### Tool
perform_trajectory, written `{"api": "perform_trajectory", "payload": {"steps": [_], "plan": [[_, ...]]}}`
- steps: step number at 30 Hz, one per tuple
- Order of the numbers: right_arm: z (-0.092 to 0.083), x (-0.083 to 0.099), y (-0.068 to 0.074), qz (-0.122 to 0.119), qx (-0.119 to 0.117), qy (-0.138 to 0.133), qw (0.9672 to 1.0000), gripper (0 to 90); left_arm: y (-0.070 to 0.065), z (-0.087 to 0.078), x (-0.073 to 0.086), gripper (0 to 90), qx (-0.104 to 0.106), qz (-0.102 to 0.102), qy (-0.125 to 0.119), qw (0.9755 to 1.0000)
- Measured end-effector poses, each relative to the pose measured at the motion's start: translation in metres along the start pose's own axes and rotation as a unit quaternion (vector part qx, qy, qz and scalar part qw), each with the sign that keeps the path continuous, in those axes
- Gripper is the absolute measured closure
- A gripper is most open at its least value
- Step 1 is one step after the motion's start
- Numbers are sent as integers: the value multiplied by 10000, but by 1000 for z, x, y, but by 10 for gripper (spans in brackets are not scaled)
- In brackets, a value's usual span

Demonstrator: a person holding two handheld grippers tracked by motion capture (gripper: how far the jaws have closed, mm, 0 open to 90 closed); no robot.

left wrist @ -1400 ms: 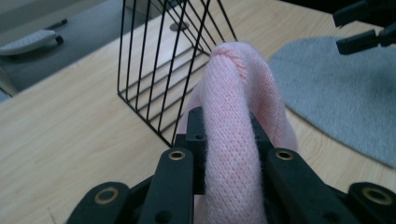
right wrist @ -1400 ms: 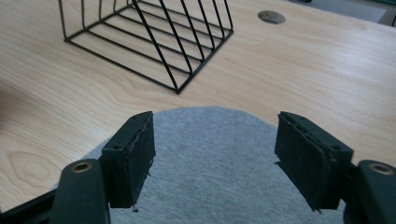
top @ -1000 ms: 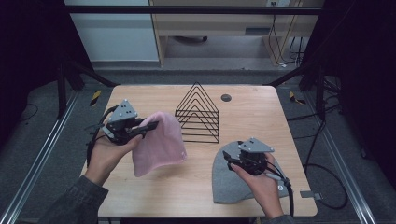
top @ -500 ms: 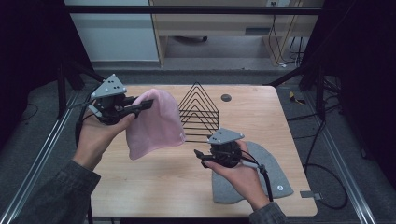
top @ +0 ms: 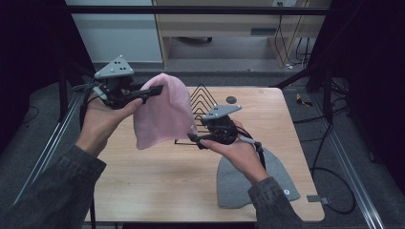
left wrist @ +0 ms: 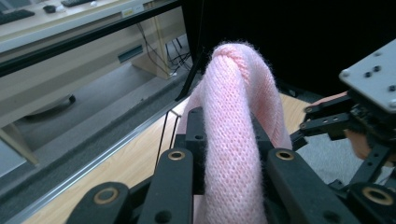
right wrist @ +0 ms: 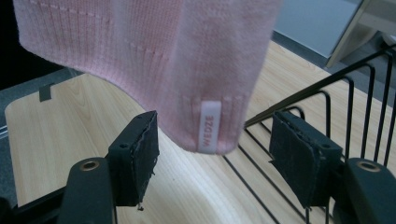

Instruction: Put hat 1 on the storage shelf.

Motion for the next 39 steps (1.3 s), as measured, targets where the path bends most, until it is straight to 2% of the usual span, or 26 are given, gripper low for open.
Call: {"api": "perform_trajectory", "payload": {"steps": [2,4,5,7,8,10,14,22,23,25,26,28,31,32,36,39], "plan": [[1,-3,-3,-26,-25,6,10000,339,0,2,-2,774,21,8,-21,10000],[2,-15,-14,-41,-73,-85,9999,392,2,8,-7,774,99,-20,-96,9999],[4,-19,-18,4,-109,-119,9999,443,3,8,-9,774,112,-20,-120,9999],[3,-26,-22,-110,-58,-148,9998,557,7,8,-14,773,105,-17,-197,9997],[2,-29,-24,-125,-144,-195,9996,593,8,8,-15,773,109,-24,-206,9997],[-1,-33,-25,-163,-105,-188,9996,636,10,8,-17,773,107,-28,-216,9997],[-6,-39,-32,-146,-78,-178,9997,656,21,18,-23,772,142,-64,-184,9997],[-8,-40,-51,-44,50,-124,9999,664,24,43,-31,768,271,50,-184,9995],[-11,-40,-60,-15,62,-156,9999,668,27,53,-35,768,322,68,-206,9992],[-12,-41,-63,10,86,-177,9998,671,28,58,-37,769,342,42,-220,9992],[-16,-41,-71,103,120,-268,9995,681,30,67,-42,769,368,46,-202,9991],[-18,-40,-77,121,165,-334,9992,686,31,71,-45,769,366,115,-177,9991],[-24,-36,-82,168,301,-443,9984,705,27,78,-52,767,341,219,-183,9990],[-28,-35,-84,197,339,-491,9980,710,22,80,-54,766,296,344,-144,9989],[-37,-31,-83,239,458,-499,9974,709,17,81,-55,765,248,328,-112,9991],[-44,-28,-81,231,554,-497,9970,690,9,79,-56,765,213,396,-84,9990]]}}
Point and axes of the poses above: each handheld gripper's, and its own axes: z roughly forward along the jaws, x roughly out of its underside, y roughly to its left, the point moved 3 cm from there along z, roughly forward along the jaws, and after that the axes turned 12 degrees about -x, right-handed, at the moved point
